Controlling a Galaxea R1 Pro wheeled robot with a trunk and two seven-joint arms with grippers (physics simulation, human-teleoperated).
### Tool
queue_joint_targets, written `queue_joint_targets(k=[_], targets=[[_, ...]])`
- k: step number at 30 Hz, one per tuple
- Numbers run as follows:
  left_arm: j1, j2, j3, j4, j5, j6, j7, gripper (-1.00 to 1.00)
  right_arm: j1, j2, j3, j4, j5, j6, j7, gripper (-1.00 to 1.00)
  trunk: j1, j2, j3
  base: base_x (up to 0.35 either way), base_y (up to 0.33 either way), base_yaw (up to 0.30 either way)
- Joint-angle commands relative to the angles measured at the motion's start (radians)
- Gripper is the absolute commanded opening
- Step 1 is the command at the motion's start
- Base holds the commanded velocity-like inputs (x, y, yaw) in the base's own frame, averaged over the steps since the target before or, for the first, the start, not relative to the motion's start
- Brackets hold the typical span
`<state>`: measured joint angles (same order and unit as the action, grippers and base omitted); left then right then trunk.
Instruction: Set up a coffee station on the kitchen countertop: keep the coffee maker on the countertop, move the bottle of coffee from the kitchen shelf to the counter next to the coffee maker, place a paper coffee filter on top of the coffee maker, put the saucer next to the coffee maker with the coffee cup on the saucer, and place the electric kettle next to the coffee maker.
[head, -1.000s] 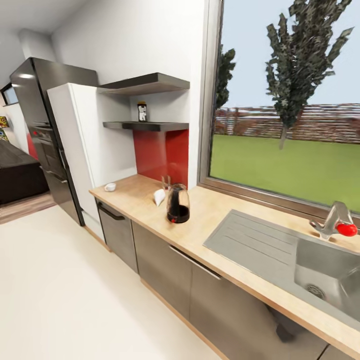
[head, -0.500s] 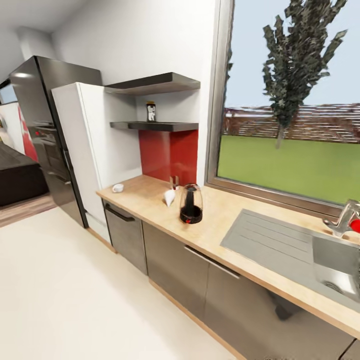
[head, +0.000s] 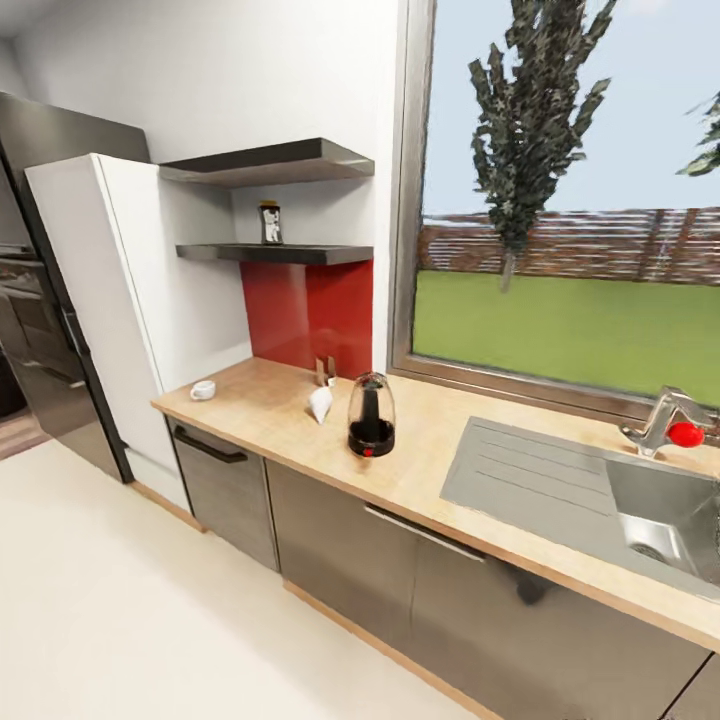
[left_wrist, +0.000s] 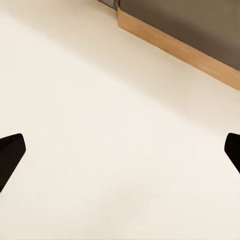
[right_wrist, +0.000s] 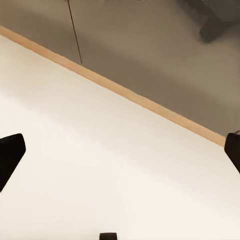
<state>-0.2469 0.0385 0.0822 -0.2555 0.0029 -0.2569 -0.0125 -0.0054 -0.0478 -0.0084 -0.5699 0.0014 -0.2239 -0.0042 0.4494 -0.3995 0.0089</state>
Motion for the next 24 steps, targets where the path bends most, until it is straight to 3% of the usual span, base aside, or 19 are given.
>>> queue_joint_targets(k=[1,24], targets=[[0.000,0.000,0.004,0.001,0.000,-0.004,-0.001,1.00,0.000,0.000,-0.001,0.001,0.000,-0.003,0.000,1.00,0.001,-0.001,0.000,0.184,0.304,-0.288],[0.000,0.000,0.004,0.001,0.000,-0.002,-0.001,1.00,0.000,0.000,-0.001,0.001,0.000,-0.002,0.000,1.00,0.001,-0.001,0.000,0.168,0.307,-0.288]])
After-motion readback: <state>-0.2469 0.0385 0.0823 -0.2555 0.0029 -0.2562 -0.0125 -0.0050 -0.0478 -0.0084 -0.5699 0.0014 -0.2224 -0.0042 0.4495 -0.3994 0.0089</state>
